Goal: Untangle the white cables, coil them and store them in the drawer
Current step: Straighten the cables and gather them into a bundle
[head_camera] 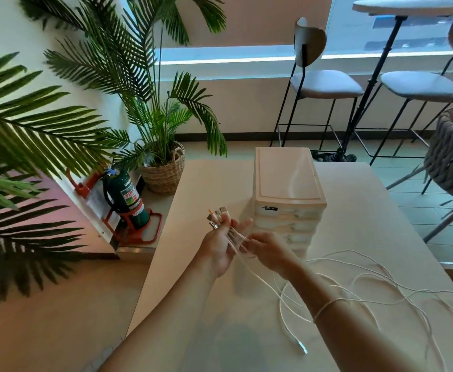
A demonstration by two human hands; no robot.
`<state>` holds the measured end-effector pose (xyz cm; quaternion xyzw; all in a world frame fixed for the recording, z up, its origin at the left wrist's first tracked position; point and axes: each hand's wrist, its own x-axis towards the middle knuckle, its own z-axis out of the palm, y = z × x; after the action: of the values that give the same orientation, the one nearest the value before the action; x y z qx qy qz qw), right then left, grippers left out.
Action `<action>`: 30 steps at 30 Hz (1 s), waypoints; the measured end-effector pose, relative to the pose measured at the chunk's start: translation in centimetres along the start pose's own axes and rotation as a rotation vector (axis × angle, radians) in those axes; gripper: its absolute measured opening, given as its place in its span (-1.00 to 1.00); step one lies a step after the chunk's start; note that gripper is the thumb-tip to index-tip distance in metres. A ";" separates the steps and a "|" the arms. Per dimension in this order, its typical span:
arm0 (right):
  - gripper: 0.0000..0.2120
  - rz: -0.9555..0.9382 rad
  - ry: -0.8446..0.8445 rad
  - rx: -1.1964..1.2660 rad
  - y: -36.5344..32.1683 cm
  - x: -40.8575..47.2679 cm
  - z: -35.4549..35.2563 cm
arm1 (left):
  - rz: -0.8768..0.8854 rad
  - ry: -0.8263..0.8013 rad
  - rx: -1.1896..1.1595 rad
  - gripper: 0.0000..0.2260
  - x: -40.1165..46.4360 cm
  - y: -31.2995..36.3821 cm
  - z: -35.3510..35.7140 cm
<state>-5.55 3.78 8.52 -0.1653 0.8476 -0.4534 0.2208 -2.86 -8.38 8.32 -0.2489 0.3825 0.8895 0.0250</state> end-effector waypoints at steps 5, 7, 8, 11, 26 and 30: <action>-0.71 0.062 -0.094 0.419 -0.9 -0.5 0.7 | -0.023 -0.066 -0.027 -0.74 0.2 0.9 -0.4; -0.75 0.065 -0.163 0.419 -1.0 -0.7 0.9 | -0.014 -0.071 -0.051 -0.76 0.6 1.4 -0.9; -0.75 0.062 -0.187 0.399 -0.8 -0.8 1.0 | -0.011 -0.072 -0.070 -0.77 0.7 1.7 -1.2; -0.70 0.066 -0.196 0.380 -0.6 -0.7 1.6 | -0.007 -0.090 -0.088 -0.77 0.9 2.3 -1.7; -0.84 -0.059 0.162 -0.066 -2.9 1.5 3.2 | 0.035 -0.108 0.351 -0.69 0.7 2.0 -2.6; -0.81 0.023 0.009 0.331 -2.7 1.5 3.6 | 0.009 -0.133 0.301 -0.69 0.5 2.1 -3.5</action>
<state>-4.68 -0.88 8.70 -0.1150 0.7642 -0.5848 0.2465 -2.30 -12.39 7.46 -0.1813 0.5103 0.8366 0.0830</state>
